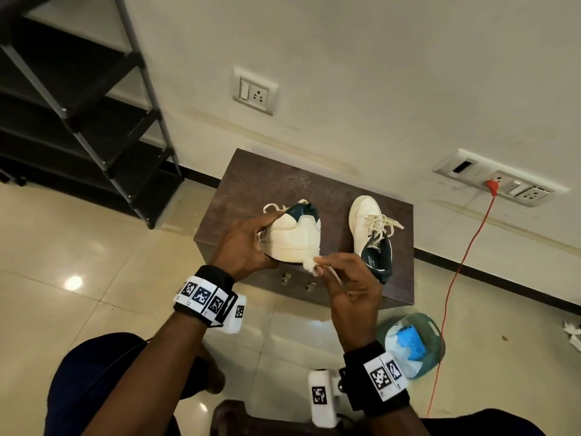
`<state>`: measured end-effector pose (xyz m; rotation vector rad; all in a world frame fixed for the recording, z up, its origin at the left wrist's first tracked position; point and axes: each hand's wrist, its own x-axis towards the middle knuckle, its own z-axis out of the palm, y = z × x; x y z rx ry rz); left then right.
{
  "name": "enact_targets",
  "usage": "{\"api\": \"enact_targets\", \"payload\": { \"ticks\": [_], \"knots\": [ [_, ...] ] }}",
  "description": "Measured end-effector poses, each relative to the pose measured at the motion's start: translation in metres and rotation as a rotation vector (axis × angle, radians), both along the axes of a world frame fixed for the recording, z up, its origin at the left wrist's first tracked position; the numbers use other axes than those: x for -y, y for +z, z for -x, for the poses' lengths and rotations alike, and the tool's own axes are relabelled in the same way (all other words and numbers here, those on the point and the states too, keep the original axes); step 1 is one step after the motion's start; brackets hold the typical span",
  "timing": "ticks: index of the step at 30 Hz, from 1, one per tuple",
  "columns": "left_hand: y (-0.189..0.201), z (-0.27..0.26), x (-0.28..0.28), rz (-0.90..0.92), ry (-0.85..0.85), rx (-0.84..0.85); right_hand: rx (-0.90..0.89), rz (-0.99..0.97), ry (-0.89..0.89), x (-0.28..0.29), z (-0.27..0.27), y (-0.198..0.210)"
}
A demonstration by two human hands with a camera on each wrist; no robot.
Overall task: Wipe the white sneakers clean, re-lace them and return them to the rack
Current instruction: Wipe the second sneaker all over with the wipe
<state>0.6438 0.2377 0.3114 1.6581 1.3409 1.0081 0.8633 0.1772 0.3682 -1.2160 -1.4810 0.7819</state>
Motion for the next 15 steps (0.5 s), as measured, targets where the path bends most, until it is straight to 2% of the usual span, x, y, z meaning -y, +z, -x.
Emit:
{"api": "enact_targets", "payload": {
  "ticks": [3, 5, 7, 11, 13, 15],
  "knots": [
    [-0.006, 0.002, 0.001, 0.011, 0.014, 0.024, -0.27, 0.151, -0.082, -0.008, 0.006, -0.004],
    [-0.008, 0.001, 0.001, 0.014, 0.041, 0.041, -0.292, 0.175, -0.128, -0.007, 0.016, -0.003],
    [-0.009, 0.001, 0.0, 0.009, 0.067, 0.061, -0.153, 0.094, -0.103, 0.001, 0.031, 0.005],
    [-0.009, -0.002, 0.0, -0.006, 0.043, 0.027, 0.377, -0.211, 0.073, 0.01, 0.042, 0.009],
    [-0.008, -0.004, 0.0, -0.01, 0.044, 0.006, 0.515, -0.272, 0.084, 0.0, 0.037, 0.008],
    [-0.007, -0.005, -0.001, -0.01, 0.052, 0.004, 0.57, -0.281, 0.071, -0.009, 0.036, 0.011]
  ]
}}
